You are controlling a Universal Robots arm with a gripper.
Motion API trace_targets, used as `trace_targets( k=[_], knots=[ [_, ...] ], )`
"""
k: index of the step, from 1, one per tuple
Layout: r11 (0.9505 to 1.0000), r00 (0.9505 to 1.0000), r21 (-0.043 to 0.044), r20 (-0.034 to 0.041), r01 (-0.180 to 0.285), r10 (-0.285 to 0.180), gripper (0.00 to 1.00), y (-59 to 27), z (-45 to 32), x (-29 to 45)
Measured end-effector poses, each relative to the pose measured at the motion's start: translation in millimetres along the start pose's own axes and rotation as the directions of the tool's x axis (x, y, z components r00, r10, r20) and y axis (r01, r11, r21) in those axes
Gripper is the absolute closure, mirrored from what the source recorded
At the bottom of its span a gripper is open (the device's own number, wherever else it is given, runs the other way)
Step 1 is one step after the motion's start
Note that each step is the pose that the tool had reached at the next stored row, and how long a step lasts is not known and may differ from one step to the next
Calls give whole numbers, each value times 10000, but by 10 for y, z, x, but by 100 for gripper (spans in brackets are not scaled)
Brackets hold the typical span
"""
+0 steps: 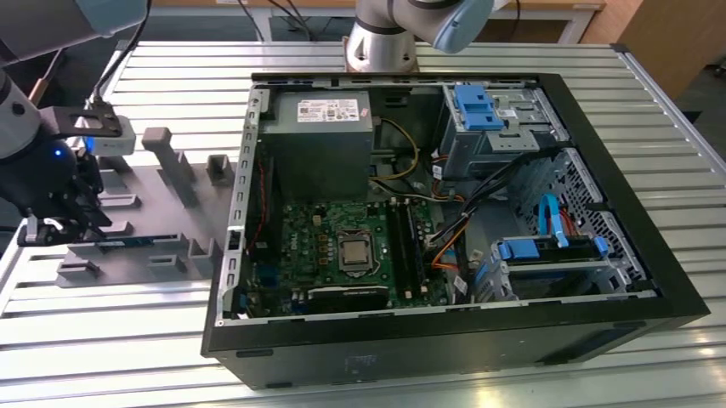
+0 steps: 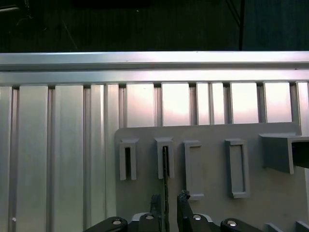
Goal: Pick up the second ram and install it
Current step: 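Pick up the second ram and move it above second insertion slot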
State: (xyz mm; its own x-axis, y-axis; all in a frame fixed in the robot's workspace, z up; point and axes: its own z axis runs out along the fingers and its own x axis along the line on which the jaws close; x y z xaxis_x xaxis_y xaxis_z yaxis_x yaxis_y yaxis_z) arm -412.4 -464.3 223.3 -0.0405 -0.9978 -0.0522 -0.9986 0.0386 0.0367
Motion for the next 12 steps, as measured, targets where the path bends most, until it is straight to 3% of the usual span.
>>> trace_targets(
  k=[12],
  knots=[
    [10000,10000,0,-13,43,-43,73,-3,96,6]
  ],
)
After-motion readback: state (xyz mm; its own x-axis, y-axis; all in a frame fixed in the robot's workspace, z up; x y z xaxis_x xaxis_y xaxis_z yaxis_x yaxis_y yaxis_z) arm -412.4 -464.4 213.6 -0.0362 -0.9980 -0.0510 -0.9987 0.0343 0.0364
